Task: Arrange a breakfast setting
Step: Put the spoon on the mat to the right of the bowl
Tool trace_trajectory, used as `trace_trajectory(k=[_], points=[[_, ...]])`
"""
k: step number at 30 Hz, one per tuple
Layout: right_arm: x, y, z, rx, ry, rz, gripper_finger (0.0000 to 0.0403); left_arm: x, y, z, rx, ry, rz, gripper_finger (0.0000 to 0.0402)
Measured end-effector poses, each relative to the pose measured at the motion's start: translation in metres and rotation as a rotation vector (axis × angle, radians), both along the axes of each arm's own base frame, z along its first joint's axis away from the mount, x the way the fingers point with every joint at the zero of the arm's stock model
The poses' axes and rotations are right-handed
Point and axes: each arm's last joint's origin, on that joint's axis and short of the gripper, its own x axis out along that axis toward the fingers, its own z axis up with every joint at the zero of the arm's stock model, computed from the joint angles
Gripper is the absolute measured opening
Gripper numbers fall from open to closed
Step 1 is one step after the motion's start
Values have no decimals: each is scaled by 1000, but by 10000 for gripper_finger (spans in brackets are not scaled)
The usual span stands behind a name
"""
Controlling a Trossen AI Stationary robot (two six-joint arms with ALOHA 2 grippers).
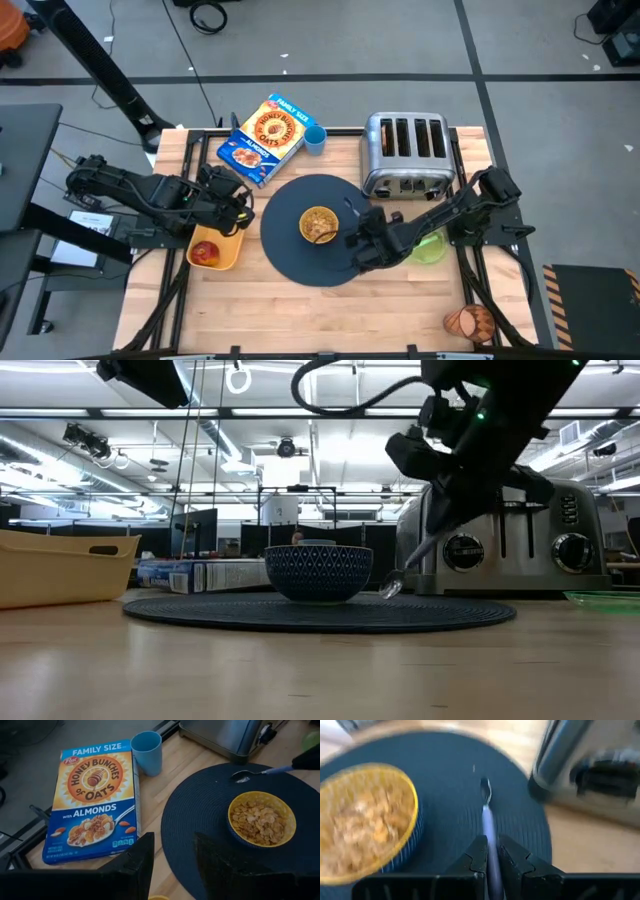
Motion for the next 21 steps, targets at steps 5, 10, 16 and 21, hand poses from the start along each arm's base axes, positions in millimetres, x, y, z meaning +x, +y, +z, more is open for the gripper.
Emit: trace_trajectory(k=[5, 10, 16, 21], points=[[-2, 3, -3, 128, 51, -1, 37, 0, 0, 0, 8, 9, -10, 144], [-2, 3, -6, 350, 66, -81, 37, 0, 0, 0, 8, 9, -10, 144], [2, -3, -7, 475, 22, -197, 37, 0, 0, 0, 8, 9, -10, 144], [14, -15, -6, 524, -47, -203, 37, 0, 0, 0, 9, 9, -11, 144]])
